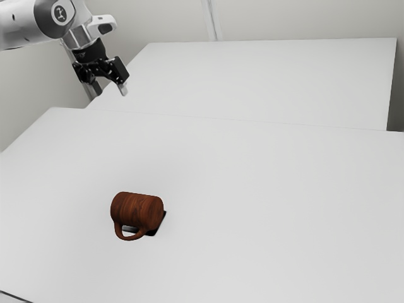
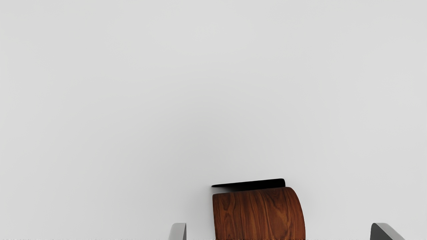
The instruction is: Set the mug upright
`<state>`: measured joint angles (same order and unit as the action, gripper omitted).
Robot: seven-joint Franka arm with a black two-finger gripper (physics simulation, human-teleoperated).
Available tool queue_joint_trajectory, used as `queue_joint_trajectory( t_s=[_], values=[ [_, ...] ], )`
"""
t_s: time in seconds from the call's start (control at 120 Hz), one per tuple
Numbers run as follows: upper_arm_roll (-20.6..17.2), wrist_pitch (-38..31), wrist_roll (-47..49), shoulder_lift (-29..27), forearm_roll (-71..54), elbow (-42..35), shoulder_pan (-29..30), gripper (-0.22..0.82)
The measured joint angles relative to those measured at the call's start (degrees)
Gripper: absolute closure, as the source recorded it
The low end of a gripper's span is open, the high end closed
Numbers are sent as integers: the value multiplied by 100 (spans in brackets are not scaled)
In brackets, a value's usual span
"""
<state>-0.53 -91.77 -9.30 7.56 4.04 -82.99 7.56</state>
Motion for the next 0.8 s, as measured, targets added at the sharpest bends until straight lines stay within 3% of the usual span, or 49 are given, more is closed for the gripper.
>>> queue_joint_trajectory(
  t_s=[0.325, 0.433, 0.8],
  values=[
    [13, 56, -17, -126, 25, -395, -31, 0],
    [442, 59, -66, -400, 522, -1069, -199, 0],
    [1015, 59, -1177, -588, 2501, -2555, 848, 0]
  ],
)
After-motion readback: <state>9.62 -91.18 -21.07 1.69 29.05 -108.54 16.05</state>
